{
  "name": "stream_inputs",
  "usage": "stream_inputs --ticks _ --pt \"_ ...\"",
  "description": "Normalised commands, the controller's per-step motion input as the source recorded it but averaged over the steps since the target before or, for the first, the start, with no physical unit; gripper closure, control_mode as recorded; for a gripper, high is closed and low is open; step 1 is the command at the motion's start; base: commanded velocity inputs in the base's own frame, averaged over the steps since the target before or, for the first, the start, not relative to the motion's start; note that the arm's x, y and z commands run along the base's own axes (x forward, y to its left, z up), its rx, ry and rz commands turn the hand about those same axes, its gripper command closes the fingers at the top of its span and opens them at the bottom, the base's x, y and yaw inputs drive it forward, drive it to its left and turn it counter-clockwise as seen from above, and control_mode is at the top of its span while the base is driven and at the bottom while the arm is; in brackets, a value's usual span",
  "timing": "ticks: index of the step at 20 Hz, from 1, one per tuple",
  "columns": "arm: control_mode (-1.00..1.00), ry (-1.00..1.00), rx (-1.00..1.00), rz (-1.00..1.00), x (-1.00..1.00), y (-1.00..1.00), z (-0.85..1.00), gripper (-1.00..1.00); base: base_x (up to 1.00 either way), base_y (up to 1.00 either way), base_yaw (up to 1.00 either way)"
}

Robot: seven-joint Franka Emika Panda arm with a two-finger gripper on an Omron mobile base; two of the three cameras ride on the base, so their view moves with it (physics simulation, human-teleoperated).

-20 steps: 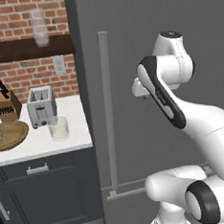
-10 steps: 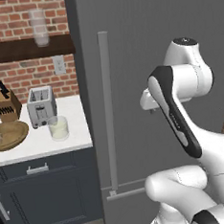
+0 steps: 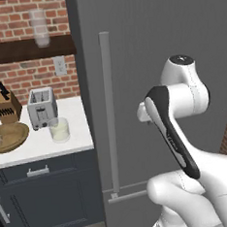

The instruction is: Grab a lemon wedge from the fridge and one ice cube from the ice bowl, and put them in the glass of lemonade.

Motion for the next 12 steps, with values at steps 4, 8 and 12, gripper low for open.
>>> stream_inputs --ticks 4,8,12 --pt "-1.00 -0.03 0.03 -0.21 0.50 0.16 -0.31 -1.00 0.00 0.00 0.00" --pt "-1.00 -0.06 0.01 -0.06 0.16 0.03 -0.28 -1.00 0.00 0.00 0.00" --pt "1.00 0.00 0.00 0.00 -0.02 0.00 0.00 -1.00 -0.01 0.06 0.00"
